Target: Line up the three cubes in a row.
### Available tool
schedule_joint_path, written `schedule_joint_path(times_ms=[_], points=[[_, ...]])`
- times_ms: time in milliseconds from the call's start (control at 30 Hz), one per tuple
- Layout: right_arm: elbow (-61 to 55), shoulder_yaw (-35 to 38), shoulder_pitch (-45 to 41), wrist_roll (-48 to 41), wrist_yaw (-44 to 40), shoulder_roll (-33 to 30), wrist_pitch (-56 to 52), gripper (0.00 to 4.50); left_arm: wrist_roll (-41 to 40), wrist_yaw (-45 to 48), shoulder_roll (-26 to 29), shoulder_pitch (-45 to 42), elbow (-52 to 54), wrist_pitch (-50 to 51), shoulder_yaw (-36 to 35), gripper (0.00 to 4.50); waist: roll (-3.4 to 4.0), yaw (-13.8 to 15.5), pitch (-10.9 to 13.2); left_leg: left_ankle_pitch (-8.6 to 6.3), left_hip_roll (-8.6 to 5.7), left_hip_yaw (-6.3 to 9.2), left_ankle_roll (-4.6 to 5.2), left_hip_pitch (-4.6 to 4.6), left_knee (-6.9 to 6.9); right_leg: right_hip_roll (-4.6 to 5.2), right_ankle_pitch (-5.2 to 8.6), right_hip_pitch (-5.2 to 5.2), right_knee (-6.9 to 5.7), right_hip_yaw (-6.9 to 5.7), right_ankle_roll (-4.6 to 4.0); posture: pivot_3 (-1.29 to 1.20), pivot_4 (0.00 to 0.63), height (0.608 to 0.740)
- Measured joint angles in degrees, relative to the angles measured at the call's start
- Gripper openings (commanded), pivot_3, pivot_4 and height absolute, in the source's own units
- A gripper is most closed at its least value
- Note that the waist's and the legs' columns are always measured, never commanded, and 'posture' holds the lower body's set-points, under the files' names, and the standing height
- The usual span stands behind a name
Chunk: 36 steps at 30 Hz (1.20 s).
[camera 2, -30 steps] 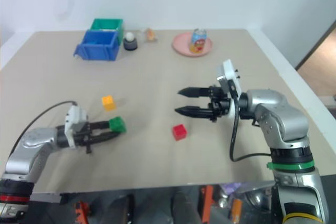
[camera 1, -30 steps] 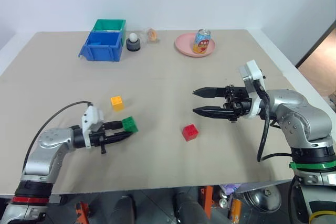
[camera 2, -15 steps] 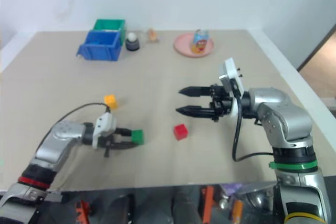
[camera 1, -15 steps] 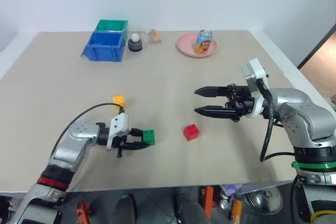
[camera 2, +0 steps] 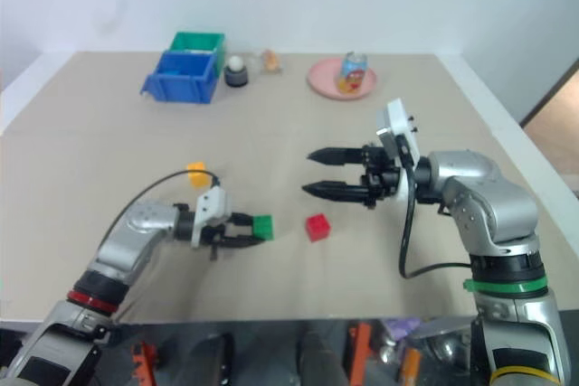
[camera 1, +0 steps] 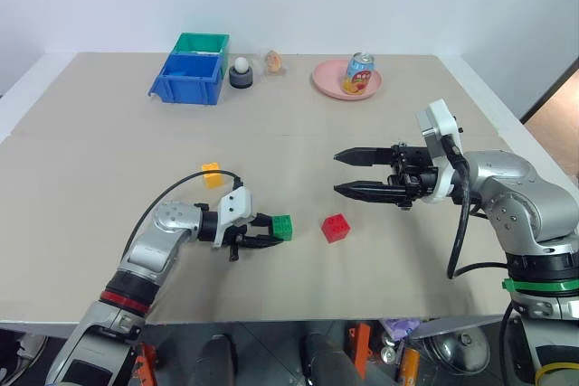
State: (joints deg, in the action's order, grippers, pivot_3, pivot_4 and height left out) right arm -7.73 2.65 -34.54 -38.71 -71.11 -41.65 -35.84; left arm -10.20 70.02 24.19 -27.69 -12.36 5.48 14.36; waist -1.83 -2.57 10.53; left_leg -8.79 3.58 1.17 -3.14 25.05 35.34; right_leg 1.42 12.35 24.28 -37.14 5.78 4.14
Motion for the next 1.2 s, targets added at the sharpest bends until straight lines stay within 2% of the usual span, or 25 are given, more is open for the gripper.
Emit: schedule_joint_path(times_ms=[300, 1200], points=[[0.26, -0.19, -0.53, 0.24, -0.08, 0.18, 0.1, 3.19, -1.0, 0.77, -1.67, -0.1, 0.96, 2.17, 1.46, 1.35, 0.0, -0.06, 0.0, 0.0, 0.0, 0.02, 0.0, 0.01, -0.01, -0.03, 0.0, 0.04, 0.0, 0.0, 0.01, 0.0, 0.15, 0.74], [1.43, -0.45, -1.14, 0.76, -0.4, 0.34, 0.26, 3.19, -1.08, 0.36, 2.41, 1.23, 1.1, -2.46, 1.0, 1.35, 0.02, -0.43, -0.01, -0.01, 0.03, 0.01, 0.02, -0.04, -0.02, -0.07, -0.03, 0.04, -0.01, 0.02, -0.02, 0.0, 0.15, 0.74]])
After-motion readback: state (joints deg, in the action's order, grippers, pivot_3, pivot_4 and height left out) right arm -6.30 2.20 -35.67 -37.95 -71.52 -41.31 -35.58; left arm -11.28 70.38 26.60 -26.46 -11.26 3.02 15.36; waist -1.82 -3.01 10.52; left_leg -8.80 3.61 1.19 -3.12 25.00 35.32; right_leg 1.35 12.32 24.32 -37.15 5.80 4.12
